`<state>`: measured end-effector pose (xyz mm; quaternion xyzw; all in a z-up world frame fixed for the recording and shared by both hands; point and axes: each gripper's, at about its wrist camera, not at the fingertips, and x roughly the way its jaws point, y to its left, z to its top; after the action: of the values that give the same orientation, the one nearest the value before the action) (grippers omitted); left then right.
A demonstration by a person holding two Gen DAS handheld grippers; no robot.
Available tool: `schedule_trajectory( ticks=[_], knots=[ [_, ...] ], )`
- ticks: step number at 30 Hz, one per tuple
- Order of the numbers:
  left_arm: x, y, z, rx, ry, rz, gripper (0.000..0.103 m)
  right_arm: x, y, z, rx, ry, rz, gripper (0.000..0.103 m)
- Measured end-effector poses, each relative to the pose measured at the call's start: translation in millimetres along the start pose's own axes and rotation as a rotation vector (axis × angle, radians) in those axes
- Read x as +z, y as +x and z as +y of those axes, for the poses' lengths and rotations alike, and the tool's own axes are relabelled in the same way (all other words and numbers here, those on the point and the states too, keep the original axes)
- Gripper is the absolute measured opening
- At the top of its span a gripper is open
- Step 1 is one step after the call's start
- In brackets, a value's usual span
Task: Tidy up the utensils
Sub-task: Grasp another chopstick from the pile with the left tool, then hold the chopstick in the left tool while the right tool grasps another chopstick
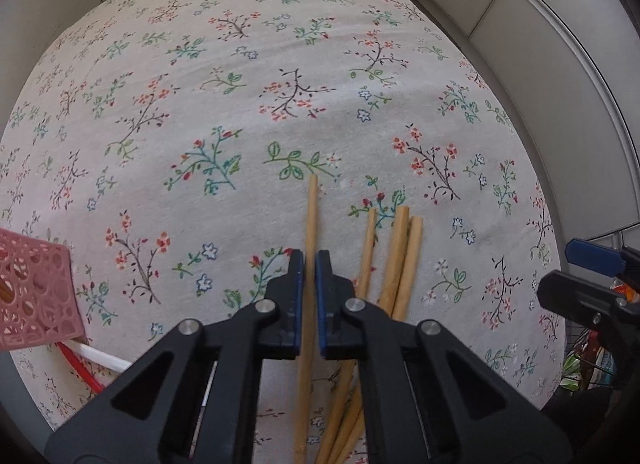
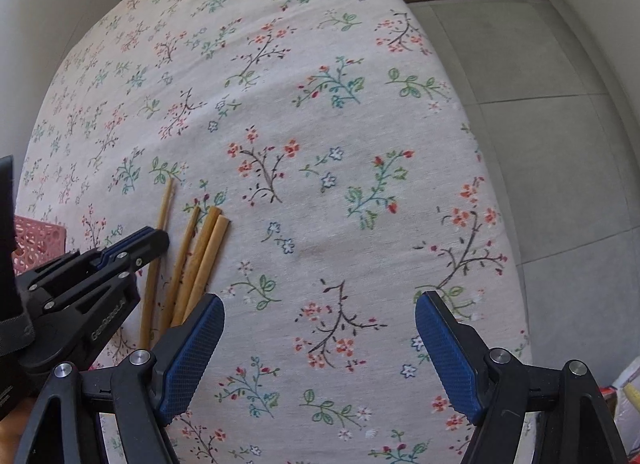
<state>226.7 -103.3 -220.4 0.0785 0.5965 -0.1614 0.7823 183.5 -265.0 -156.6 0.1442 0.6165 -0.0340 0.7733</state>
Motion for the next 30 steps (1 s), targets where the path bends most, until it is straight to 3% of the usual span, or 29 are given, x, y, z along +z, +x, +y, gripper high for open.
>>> schedule_trajectory(
  ticks=[6,8,10,12,16,21,30],
  knots=[
    [-22,-39,18,-0.026,-0.059,-0.048,0.007,5,18,17,0.029,-0.003,0.031,0.083],
    [-30,-51,21,-0.050,-0.068,-0.061,0.006,5,25,23,0.036,-0.009,0.045,0.078],
    [-35,-56,23,-0.055,-0.072,-0.073,0.006,6,33,29,0.043,-0.009,0.061,0.058],
    [-40,-62,30,-0.067,-0.085,-0.084,0.007,7,42,32,0.050,0.005,0.081,0.045],
    [-46,-68,36,-0.102,-0.102,-0.099,0.006,9,55,37,0.073,0.039,0.099,0.032],
    [-52,-76,38,-0.119,-0.093,-0.114,0.006,12,65,47,0.065,0.054,0.093,0.026],
    [-53,-78,51,-0.126,-0.112,-0.115,0.007,16,70,80,-0.109,-0.029,0.077,0.022]
  ],
)
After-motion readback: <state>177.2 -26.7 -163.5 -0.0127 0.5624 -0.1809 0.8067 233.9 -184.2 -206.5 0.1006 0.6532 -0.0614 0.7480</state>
